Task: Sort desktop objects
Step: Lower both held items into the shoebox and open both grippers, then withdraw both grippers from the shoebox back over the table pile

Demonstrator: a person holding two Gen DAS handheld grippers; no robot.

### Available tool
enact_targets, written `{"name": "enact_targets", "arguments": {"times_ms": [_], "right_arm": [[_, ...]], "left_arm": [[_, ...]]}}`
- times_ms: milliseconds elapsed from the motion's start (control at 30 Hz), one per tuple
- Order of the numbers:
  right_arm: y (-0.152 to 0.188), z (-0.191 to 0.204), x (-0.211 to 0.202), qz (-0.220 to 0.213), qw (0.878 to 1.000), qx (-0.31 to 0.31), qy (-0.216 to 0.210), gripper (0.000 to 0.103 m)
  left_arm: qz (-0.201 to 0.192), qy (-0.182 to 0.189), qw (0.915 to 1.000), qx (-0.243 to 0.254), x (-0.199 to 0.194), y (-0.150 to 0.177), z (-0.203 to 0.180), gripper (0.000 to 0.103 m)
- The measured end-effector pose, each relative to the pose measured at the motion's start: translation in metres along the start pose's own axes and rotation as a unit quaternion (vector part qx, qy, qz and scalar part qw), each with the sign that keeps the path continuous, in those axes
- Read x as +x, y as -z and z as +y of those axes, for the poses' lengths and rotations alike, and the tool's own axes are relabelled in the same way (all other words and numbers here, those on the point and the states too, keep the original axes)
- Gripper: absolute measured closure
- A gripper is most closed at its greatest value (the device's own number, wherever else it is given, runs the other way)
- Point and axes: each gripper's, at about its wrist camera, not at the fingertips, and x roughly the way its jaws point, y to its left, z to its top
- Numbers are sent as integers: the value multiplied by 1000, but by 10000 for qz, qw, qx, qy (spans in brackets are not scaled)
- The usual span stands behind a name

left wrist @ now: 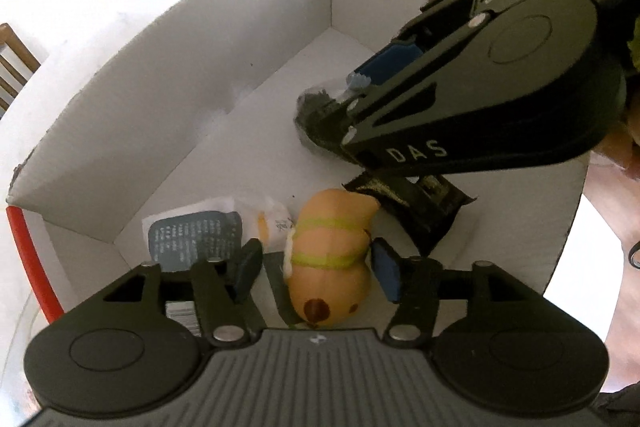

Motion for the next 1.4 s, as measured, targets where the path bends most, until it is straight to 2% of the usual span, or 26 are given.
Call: {"name": "enact_targets", "arguments": {"times_ms": [67,267,467,1033,1067,1167,1400], "right_arm": [[0,-1,-2,-16,10000,33,-22,70],[0,-3,-9,-99,9998,139,-126,64],[-1,0,-24,-195,9995,154,-189,63],[6,17,-73,-647,9974,33,-324,62],[7,18,-76,-679,9971,34,-344,61],[11,23,-88,-845,9954,67,-454,35],[19,39,-104,-1030,9928,-37,-611,34]], "left_arm": [[-50,4,10000,-43,-3,1,1,34],[-165,-11,9998,-111,-16,0,3,30],[-388,15,9988,-298,-33,6,8,25],[-1035,174,9921,-680,-78,36,5,25],[-1105,145,9913,-697,-82,39,5,25],[-1283,102,9888,-762,-93,47,4,21],[-1466,-32,9839,-1024,-110,72,8,20]]}}
